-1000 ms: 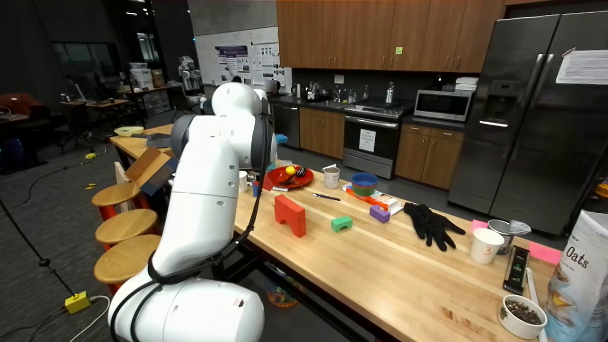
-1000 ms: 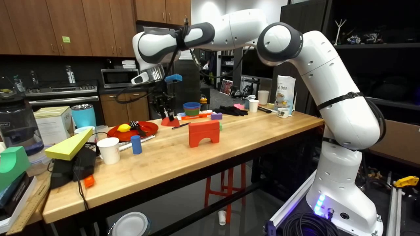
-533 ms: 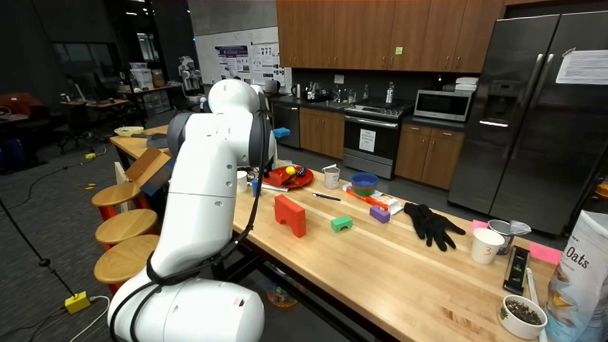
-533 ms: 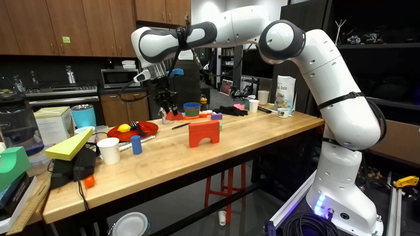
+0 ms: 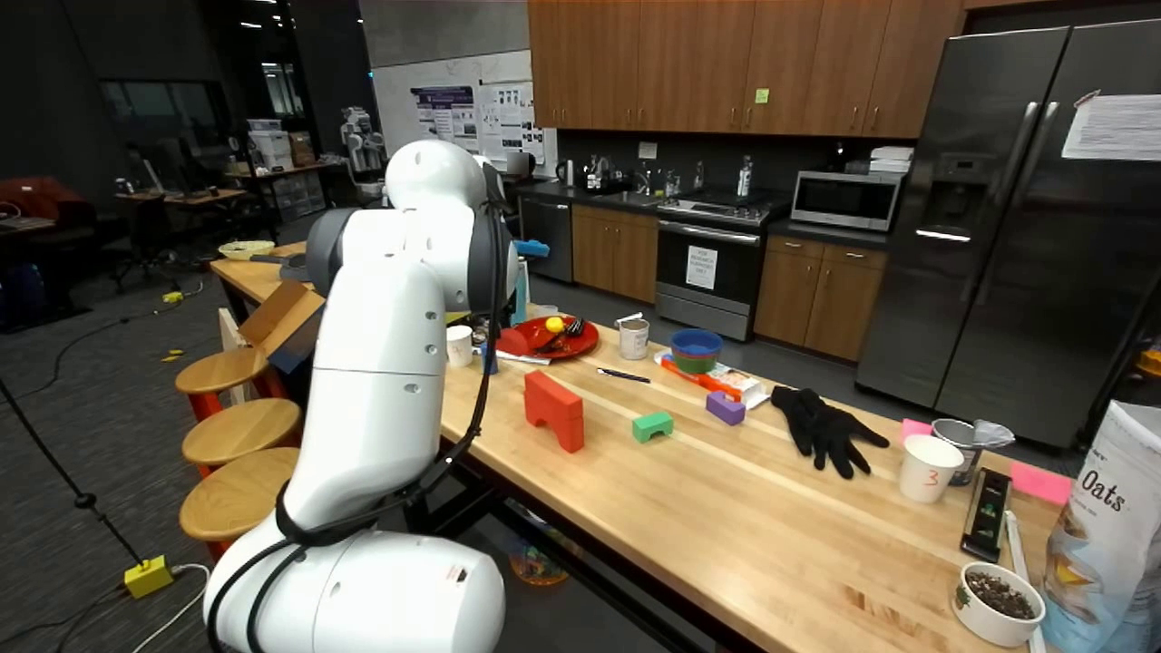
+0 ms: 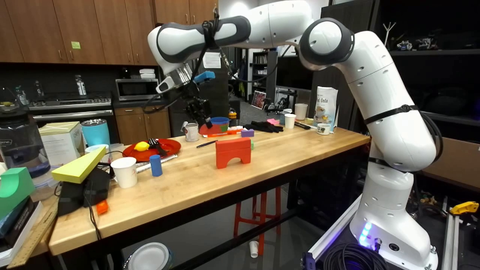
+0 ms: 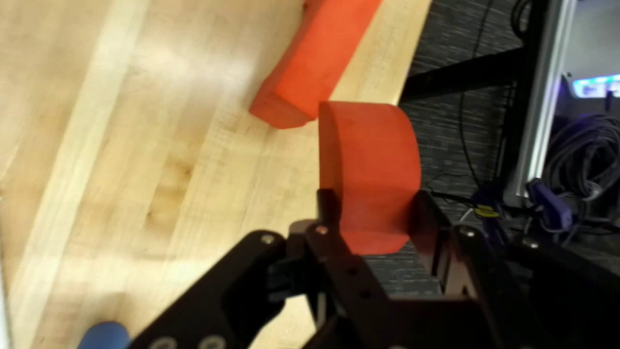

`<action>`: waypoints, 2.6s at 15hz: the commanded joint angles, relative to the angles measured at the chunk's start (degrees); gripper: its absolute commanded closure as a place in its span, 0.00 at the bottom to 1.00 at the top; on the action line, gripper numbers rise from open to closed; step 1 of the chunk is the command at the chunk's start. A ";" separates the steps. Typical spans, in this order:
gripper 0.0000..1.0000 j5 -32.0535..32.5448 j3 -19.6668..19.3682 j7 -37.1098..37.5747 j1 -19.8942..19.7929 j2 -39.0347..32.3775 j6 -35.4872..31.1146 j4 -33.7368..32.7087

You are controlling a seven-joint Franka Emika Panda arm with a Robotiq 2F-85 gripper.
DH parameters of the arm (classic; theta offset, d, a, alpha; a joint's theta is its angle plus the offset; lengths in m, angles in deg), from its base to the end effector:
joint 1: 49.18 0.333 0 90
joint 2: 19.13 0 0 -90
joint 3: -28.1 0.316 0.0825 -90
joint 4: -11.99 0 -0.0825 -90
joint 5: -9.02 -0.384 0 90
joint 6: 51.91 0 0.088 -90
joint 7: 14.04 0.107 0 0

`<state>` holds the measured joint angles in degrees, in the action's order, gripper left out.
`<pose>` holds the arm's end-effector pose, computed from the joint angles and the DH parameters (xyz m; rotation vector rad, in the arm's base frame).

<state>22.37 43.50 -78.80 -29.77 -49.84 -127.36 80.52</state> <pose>0.5807 0.3182 0.4577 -2.0031 -2.3175 0.6351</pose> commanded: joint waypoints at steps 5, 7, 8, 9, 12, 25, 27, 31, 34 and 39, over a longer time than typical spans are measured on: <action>0.84 -11.41 -0.35 16.37 -1.60 -1.66 16.05 -3.78; 0.84 -11.81 -0.36 17.25 -2.27 -2.37 16.65 -4.43; 0.84 -11.58 -0.42 17.44 -2.54 -2.83 16.72 -4.74; 0.84 -11.31 -0.68 17.83 -2.92 -3.84 17.61 -5.65; 0.84 -10.41 -1.30 18.40 -3.68 -6.79 20.39 -8.27; 0.84 -4.71 -3.13 18.50 -2.82 -14.31 23.45 -17.03; 0.84 -4.04 -3.12 19.09 -2.82 -14.78 22.26 -17.62; 0.84 -3.76 -3.10 21.43 -2.74 -15.66 19.23 -18.54; 0.84 -3.87 -3.17 24.18 -2.49 -16.05 17.49 -18.87; 0.84 -3.75 -3.10 28.62 -1.76 -15.59 17.51 -18.79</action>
<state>18.00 41.04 -52.69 -32.46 -65.58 -110.24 63.09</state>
